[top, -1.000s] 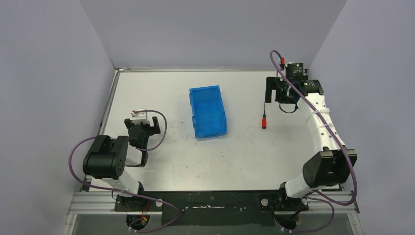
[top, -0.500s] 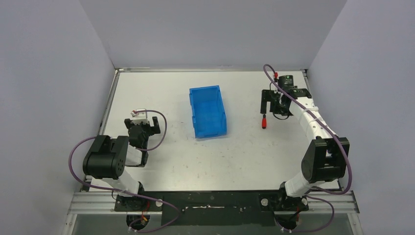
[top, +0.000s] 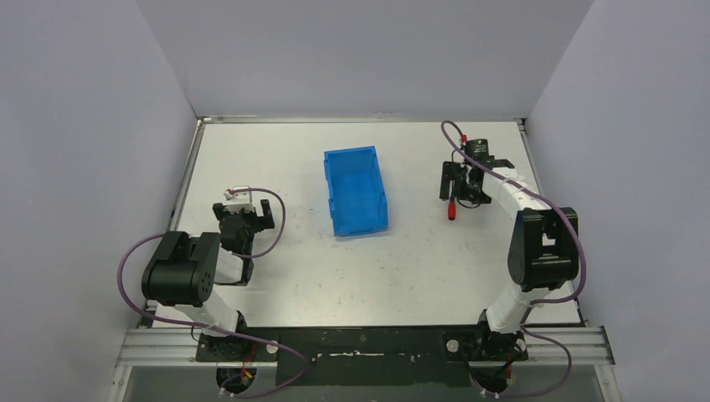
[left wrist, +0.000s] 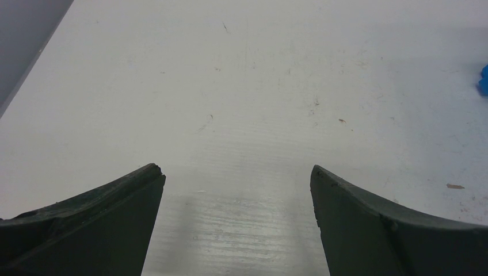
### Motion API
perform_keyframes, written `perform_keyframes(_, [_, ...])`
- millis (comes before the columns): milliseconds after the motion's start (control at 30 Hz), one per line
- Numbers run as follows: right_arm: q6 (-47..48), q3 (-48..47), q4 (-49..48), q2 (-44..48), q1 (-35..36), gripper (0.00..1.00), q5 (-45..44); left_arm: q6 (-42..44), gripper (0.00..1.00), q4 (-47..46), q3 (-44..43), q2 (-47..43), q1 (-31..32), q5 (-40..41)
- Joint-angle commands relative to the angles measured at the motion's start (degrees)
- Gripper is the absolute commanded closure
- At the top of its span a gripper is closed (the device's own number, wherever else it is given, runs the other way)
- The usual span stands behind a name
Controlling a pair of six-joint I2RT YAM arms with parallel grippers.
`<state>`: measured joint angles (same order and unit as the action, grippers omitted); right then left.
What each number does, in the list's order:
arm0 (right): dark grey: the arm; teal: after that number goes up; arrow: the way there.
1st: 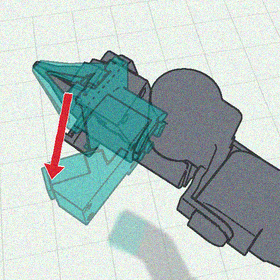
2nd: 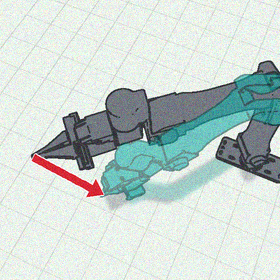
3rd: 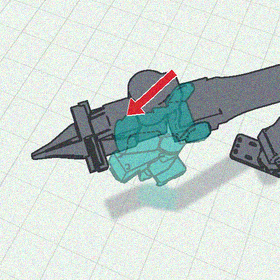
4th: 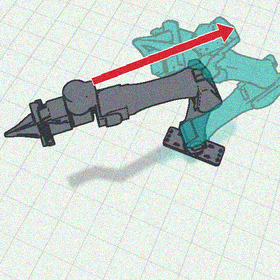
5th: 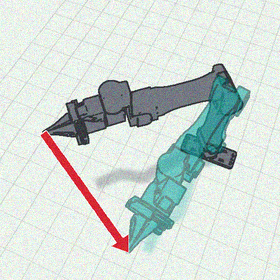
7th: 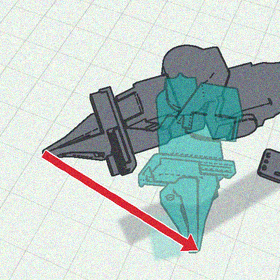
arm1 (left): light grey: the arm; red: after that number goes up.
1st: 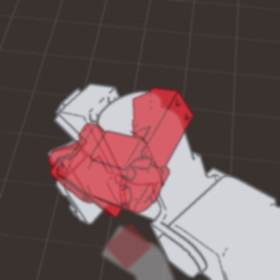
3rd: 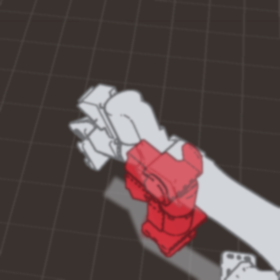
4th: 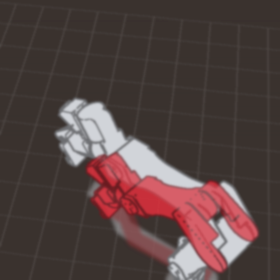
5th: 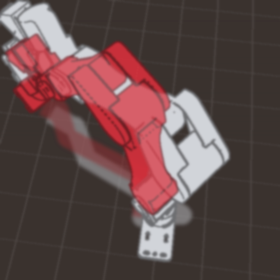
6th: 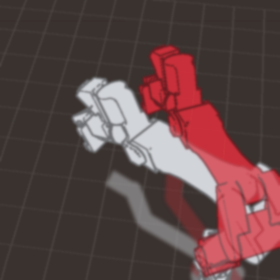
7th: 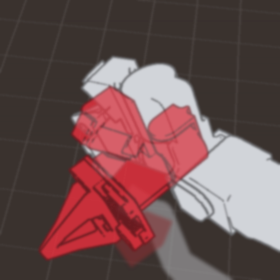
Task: Put the screwdriver in the bin
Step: Pick up the screwdriver from the center of the board.
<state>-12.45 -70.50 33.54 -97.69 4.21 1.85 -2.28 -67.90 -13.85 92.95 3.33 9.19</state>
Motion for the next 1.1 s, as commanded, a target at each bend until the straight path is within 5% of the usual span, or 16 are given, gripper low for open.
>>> perform_keyframes(0, [-1.08, 1.56, -5.16, -2.35, 0.35, 0.17, -0.87, 0.42, 0.03, -1.26, -0.77, -0.73, 0.17, 0.21])
perform_keyframes(267, [-1.53, 3.53, -7.37, -5.40, 0.35, 0.27, -0.97, 0.44, 0.03, -1.24, -0.75, -0.69, 0.18, 0.21])
perform_keyframes(633, [-1.70, 4.69, -8.40, -7.13, 0.32, 0.53, -0.01, 0.42, 0.03, -1.21, -0.76, -0.68, 0.18, 0.21])
perform_keyframes(867, [-1.70, 4.17, -8.14, -6.72, 0.30, 0.88, 0.49, 0.44, 0.03, -1.19, -0.75, -0.75, 0.17, 0.17])
perform_keyframes(1067, [-0.78, 2.49, -6.38, -4.20, 0.32, 0.93, -0.64, 0.43, 0.03, -1.20, -0.79, -0.71, 0.17, 0.21])
